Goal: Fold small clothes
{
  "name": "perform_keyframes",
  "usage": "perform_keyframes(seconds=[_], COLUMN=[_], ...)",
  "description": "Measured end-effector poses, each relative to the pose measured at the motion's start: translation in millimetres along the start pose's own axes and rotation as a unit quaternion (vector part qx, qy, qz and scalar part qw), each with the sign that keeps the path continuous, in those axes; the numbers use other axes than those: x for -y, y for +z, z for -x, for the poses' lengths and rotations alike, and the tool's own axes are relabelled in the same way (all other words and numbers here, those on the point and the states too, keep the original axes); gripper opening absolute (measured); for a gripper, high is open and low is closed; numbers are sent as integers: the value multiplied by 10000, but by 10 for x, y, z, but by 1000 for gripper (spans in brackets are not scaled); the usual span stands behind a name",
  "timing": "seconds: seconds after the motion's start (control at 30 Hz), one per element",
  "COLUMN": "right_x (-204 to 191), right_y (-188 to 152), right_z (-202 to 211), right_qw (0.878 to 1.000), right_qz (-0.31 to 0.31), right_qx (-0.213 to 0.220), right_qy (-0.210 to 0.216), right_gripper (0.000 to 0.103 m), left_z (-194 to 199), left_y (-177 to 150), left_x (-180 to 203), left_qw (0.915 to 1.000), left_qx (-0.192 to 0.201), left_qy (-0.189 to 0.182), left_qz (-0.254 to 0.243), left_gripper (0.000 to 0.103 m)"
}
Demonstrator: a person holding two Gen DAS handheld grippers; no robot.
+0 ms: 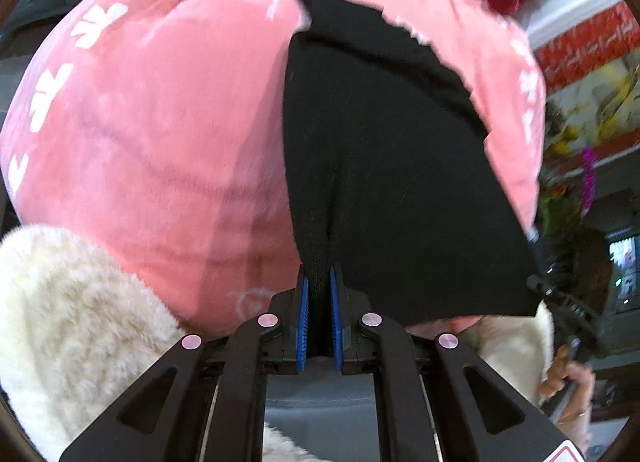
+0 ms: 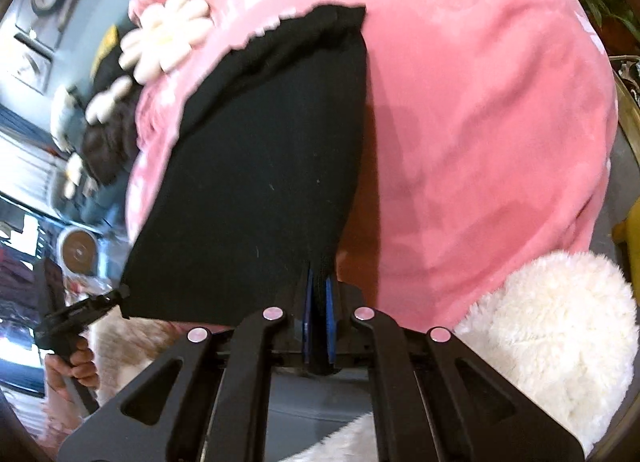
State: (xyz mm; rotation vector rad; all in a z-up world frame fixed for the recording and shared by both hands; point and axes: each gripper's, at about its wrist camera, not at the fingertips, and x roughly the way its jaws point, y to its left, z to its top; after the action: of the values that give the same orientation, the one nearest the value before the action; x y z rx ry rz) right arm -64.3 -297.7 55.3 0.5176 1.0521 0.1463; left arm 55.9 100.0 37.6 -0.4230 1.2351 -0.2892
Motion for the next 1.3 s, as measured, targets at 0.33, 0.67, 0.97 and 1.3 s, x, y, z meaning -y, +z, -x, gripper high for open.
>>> perform_keyframes(seconds=[0.33,0.67,0.97,1.3], right_x=[-294,-227,-116,-317], right_y=[1110,2915,2435,2924], right_z=[89,-954,-1271,-2058], right_qw=[9955,9920,9870,9876], right_qz=[-15,-444,552,910], right_qx=[681,1183,1213,655], right_qy=[652,-40,-896,-1103], right_gripper=[4,36,57,59], left_z=[301,-574,-1051,-1574], left_y=[1001,2869,2916,3029], left_x=[420,712,92,233], left_qw=[9961,9822,9848,9790], left_qx=[771,1278,1294,1111], left_qy=[-60,1121,1157,1501], left_qz=[-426,-803,-57,-820], left_gripper=[7,29,70,80])
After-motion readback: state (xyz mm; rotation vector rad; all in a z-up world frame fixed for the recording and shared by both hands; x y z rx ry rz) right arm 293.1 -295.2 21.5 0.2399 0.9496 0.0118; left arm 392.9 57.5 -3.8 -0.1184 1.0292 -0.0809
